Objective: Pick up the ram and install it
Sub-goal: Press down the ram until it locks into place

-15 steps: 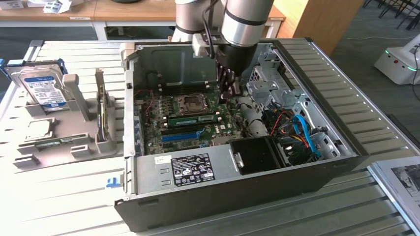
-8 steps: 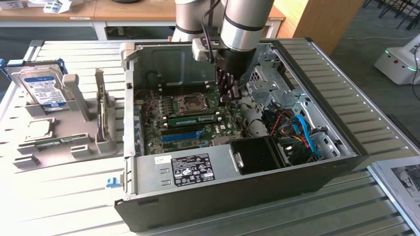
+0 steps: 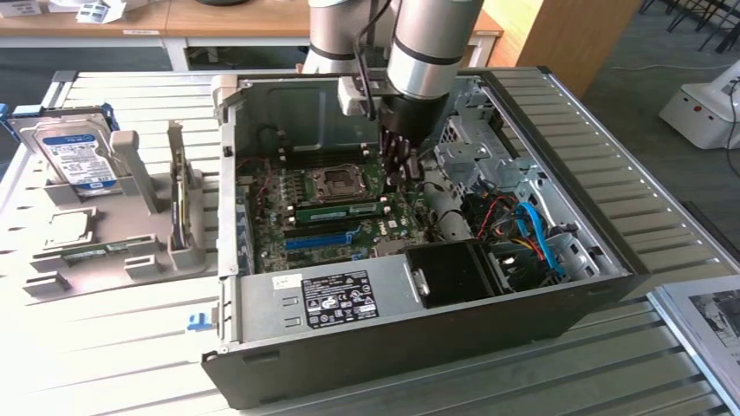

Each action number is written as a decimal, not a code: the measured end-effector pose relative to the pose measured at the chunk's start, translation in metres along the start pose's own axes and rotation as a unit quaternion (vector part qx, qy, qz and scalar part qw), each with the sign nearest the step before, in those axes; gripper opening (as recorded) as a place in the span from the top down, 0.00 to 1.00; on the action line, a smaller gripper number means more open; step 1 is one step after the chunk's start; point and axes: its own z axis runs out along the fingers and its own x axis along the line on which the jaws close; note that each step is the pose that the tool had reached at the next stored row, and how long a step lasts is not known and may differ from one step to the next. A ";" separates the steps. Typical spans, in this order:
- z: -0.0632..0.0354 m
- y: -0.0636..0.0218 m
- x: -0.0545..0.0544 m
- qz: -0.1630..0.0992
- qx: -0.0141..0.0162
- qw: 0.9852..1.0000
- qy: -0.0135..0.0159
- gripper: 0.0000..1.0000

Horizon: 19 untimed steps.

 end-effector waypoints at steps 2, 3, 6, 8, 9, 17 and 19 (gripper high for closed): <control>0.0026 -0.0001 0.000 0.000 0.000 1.000 0.000 0.90; 0.0038 -0.0002 0.000 0.000 0.000 1.000 0.000 0.90; 0.0074 -0.0003 0.000 0.000 0.000 1.000 0.000 0.90; 0.0097 -0.0004 0.000 0.000 0.000 1.000 0.000 0.90; 0.0109 -0.0005 0.000 0.000 0.000 1.000 0.000 0.90; 0.0191 -0.0008 0.000 0.000 0.000 1.000 0.000 0.90; 0.0191 -0.0008 0.000 0.000 0.000 1.000 0.000 0.90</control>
